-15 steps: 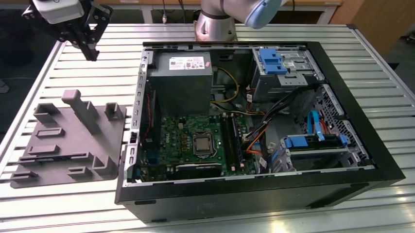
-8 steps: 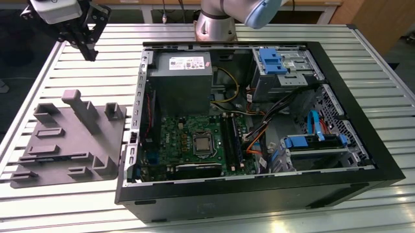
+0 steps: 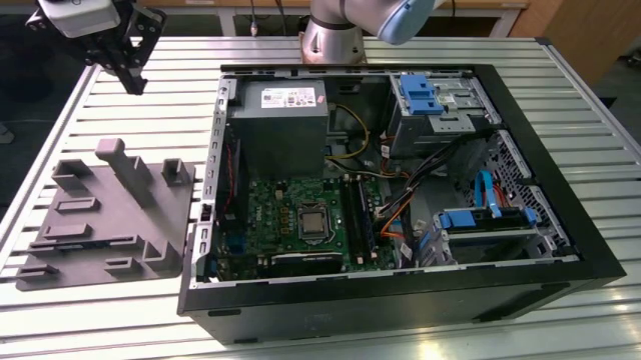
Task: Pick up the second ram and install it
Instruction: 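Reach for the second ram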
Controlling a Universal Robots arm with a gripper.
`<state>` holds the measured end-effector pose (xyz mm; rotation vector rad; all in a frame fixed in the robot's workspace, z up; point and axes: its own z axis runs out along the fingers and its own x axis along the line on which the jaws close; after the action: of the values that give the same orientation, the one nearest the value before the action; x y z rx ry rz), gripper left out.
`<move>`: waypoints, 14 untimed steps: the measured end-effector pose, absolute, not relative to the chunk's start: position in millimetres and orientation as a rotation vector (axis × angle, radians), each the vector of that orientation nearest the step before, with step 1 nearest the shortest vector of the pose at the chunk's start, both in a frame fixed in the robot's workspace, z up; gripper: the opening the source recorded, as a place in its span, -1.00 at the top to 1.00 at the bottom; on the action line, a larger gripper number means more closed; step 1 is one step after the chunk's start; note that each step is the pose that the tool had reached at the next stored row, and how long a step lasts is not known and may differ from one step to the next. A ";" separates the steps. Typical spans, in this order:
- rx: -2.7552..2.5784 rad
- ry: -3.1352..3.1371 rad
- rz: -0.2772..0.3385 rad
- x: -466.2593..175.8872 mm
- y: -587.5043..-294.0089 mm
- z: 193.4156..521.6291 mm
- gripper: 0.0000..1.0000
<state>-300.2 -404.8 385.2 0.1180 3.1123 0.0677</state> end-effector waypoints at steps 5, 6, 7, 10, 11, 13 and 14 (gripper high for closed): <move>0.118 3.112 0.068 -303.0 -404.9 385.0 0.79; 0.118 3.112 0.068 -303.7 -405.0 385.0 0.79; 0.118 3.112 0.068 -304.4 -405.1 384.9 0.79; 0.118 3.112 0.068 -306.0 -405.3 384.9 0.79; 0.118 3.112 0.068 -306.7 -405.3 384.8 0.79; 0.118 3.112 0.068 -307.8 -405.4 384.7 0.79; 0.118 3.112 0.068 -308.3 -405.4 384.6 0.79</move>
<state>-308.3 -405.4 384.6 0.1180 3.1123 0.0677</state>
